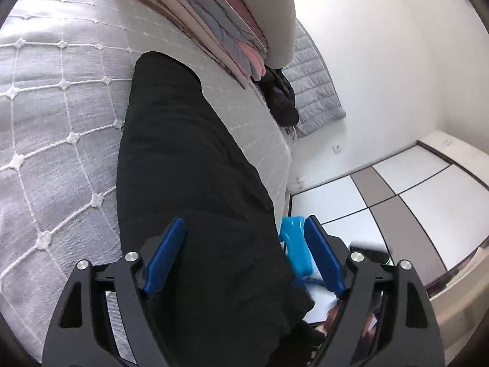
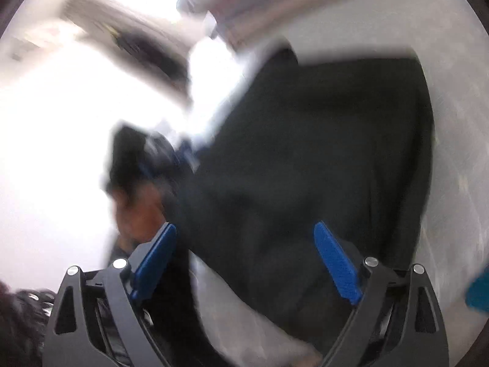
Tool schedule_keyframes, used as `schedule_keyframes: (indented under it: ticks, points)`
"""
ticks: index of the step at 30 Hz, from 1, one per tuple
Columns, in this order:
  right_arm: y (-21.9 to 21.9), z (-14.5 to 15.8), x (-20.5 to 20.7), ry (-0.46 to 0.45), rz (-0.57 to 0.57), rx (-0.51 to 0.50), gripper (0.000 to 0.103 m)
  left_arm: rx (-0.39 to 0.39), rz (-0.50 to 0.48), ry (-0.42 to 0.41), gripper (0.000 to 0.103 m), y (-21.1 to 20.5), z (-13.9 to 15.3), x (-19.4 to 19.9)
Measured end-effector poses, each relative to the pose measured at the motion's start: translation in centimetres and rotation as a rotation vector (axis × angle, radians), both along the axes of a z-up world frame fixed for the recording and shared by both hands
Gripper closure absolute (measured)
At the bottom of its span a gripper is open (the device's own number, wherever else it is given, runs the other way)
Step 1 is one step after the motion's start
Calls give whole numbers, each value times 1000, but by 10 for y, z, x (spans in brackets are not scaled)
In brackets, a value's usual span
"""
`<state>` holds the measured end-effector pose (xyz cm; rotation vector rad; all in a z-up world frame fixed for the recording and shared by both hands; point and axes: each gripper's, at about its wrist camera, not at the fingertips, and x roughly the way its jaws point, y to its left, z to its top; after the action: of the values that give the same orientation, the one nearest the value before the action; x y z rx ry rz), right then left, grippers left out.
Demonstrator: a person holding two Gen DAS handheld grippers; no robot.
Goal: Fold large clothes
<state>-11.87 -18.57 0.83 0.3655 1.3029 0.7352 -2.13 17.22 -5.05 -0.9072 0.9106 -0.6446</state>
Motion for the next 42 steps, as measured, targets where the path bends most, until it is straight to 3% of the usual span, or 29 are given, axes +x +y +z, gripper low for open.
schedule_keyframes:
  ticks: [2,4,6,9,11,13,15,17,19,21,25,27,29,31,32,34,38,42]
  points:
    - [-4,-25,-10,8,-22,-47,27,6,-13,-14,26,-5,3,-2]
    - [-14,-38,-11,25,-83,3,33,55,-15,-34,26,-12,5,-4]
    - [-12,-19,-18,-15,-115,18,32,123,-7,-49,26,-15,10,-8]
    - [-2,10,-40,-89,-120,12,17,151,6,-60,25,-13,12,-11]
    - [5,-9,-38,-53,-90,-129,17,170,19,-81,25,-11,16,-13]
    - [8,-22,-36,-50,-61,-182,17,211,36,-105,25,-11,22,-16]
    - [7,-4,-34,-69,-107,-109,17,264,61,-134,25,-12,29,-19]
    - [6,26,-28,-169,-147,-55,16,333,82,-174,25,-17,37,-22]
    - [12,48,-11,-275,-225,-185,14,396,93,-207,24,-24,46,-23]
    - [16,58,14,-303,-291,-243,13,432,102,-237,22,-33,56,-20]
    - [31,49,82,-294,-410,-265,11,464,131,-322,19,-51,84,-4]
    - [11,30,119,-248,-454,-270,11,480,135,-354,16,-62,94,7]
    - [13,-16,148,-208,-464,-361,10,504,109,-333,15,-78,91,23]
    - [17,-87,166,-101,-430,-426,7,535,47,-232,15,-96,71,39]
    - [14,-92,167,-119,-453,-414,7,536,10,-170,15,-103,58,46]
    - [13,-84,169,-135,-462,-407,7,599,-30,-92,15,-113,40,55]
    - [3,-73,166,-129,-454,-344,7,642,-32,-119,15,-117,41,51]
    - [1,-24,119,-277,-463,-317,7,635,-19,-120,15,-111,37,51]
